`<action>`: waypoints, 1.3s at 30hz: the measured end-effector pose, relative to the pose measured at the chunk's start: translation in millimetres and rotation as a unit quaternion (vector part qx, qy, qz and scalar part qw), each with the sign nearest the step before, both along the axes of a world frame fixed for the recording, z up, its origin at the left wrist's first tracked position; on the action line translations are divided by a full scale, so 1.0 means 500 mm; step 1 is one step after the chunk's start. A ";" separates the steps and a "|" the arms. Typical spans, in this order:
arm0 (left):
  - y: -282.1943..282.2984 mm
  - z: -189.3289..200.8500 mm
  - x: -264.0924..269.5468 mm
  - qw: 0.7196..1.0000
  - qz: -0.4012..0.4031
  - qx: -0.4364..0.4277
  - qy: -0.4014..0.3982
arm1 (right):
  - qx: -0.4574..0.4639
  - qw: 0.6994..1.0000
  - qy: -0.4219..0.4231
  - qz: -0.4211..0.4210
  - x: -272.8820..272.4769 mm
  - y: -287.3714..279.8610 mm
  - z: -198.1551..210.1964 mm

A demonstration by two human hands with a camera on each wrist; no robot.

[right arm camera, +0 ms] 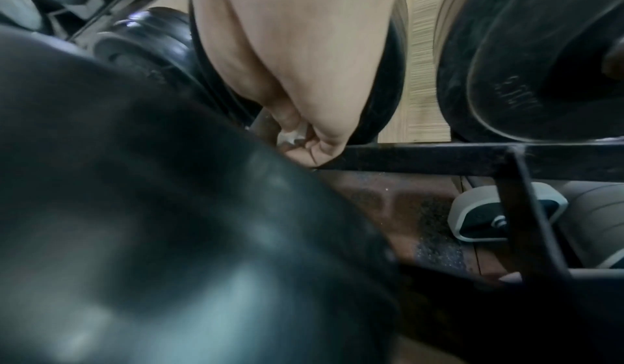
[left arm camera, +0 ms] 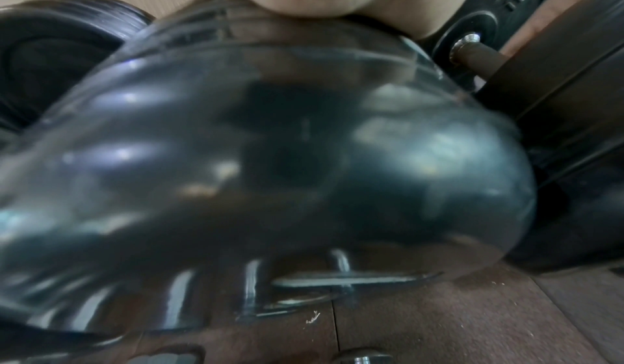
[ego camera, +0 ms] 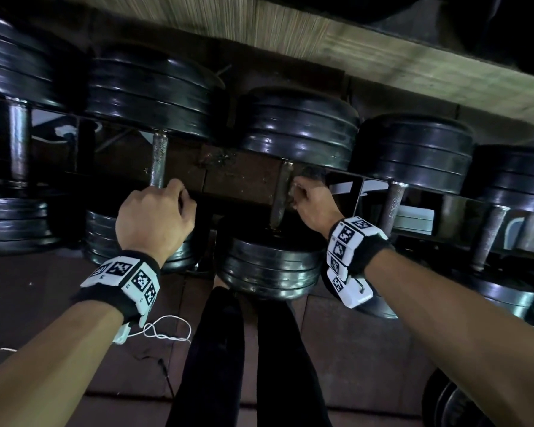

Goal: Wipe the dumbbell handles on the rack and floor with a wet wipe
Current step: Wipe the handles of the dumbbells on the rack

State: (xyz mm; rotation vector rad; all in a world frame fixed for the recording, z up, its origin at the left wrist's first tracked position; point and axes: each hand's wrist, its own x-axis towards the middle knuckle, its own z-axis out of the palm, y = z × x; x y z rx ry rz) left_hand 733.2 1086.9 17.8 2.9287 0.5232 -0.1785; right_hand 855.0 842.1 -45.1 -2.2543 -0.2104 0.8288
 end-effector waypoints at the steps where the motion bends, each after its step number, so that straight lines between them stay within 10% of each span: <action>1: 0.000 0.000 0.001 1.000 0.003 0.003 0.002 | -0.001 1.000 -0.011 0.003 0.003 0.006 -0.003; 39: -0.002 0.003 0.003 0.999 0.017 0.008 0.031 | -0.041 0.990 0.098 0.088 -0.052 -0.046 0.039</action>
